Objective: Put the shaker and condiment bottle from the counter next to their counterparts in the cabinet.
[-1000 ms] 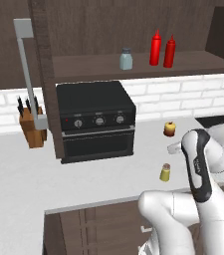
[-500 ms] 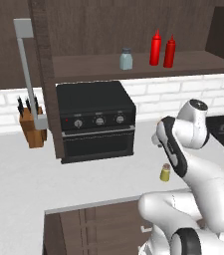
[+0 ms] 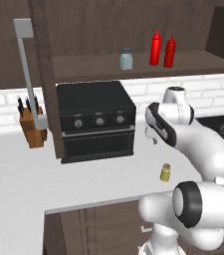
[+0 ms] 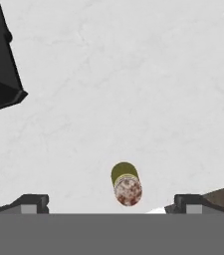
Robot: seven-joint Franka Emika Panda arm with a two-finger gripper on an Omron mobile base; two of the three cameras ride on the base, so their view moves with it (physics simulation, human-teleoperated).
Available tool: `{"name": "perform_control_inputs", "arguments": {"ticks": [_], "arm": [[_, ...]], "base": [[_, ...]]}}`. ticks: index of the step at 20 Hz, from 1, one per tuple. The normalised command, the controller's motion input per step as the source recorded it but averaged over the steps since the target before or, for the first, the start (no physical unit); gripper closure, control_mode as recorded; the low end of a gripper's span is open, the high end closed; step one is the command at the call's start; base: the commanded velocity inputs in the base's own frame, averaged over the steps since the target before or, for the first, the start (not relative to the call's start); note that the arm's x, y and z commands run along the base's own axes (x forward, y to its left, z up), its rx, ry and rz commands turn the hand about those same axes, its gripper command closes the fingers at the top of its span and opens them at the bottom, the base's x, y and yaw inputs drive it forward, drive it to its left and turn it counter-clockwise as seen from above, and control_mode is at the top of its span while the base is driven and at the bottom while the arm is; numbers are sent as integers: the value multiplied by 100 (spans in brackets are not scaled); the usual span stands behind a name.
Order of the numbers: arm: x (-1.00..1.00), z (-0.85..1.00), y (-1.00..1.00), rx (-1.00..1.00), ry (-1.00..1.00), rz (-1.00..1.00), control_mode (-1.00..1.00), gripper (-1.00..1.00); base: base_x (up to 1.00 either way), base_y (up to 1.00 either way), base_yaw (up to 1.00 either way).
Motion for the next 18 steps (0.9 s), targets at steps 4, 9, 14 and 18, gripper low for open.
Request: {"name": "perform_control_inputs", "arguments": {"ticks": [4,9,14,18], "arm": [[0,-21,0,0,11,-13,-100,-100],[0,-30,0,0,5,-10,-100,-100],[0,-25,0,0,1,-7,-100,-100],[-1,-19,0,0,0,-6,-100,-100]], "base": [[0,0,0],[0,0,0],[0,0,0],[0,0,0]]}}
